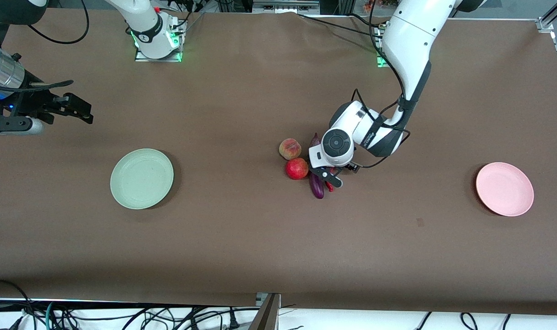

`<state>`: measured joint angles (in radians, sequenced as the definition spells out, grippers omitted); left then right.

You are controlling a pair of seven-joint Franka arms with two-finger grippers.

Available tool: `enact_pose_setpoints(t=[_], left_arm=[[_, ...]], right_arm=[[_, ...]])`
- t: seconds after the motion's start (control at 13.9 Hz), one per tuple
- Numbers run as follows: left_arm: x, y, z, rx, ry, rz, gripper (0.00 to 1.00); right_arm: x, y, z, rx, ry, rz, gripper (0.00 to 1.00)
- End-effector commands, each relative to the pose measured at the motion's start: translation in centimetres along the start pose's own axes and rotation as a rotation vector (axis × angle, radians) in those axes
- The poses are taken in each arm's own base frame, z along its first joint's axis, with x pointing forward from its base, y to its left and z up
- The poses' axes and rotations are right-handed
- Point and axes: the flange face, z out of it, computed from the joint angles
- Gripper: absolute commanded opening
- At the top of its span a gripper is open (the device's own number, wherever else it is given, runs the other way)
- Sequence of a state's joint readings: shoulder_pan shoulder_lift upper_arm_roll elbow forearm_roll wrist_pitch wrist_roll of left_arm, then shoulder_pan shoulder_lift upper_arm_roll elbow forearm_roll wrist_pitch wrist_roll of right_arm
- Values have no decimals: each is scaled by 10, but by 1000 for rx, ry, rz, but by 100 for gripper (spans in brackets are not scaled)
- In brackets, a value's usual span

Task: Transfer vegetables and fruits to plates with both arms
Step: 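Reach the left gripper down to the red chili and grasp it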

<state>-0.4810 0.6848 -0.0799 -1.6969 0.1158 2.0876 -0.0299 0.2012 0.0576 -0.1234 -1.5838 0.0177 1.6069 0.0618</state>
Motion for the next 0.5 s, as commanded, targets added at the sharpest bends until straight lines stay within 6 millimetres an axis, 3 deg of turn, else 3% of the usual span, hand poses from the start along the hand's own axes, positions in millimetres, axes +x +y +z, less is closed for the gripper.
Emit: enact_pose_setpoints(t=[0.0, 0.14, 0.29, 0.43], left_arm=[[2, 2, 2, 26, 15, 4, 12], [2, 5, 6, 20, 11, -1, 10], [2, 4, 7, 20, 9, -11, 0], [2, 6, 7, 20, 5, -14, 0]], right_arm=[[1, 3, -5, -7, 10, 9, 100], [2, 3, -6, -7, 14, 2, 100], [4, 3, -5, -2, 22, -7, 100], [8, 1, 4, 15, 6, 1, 100]])
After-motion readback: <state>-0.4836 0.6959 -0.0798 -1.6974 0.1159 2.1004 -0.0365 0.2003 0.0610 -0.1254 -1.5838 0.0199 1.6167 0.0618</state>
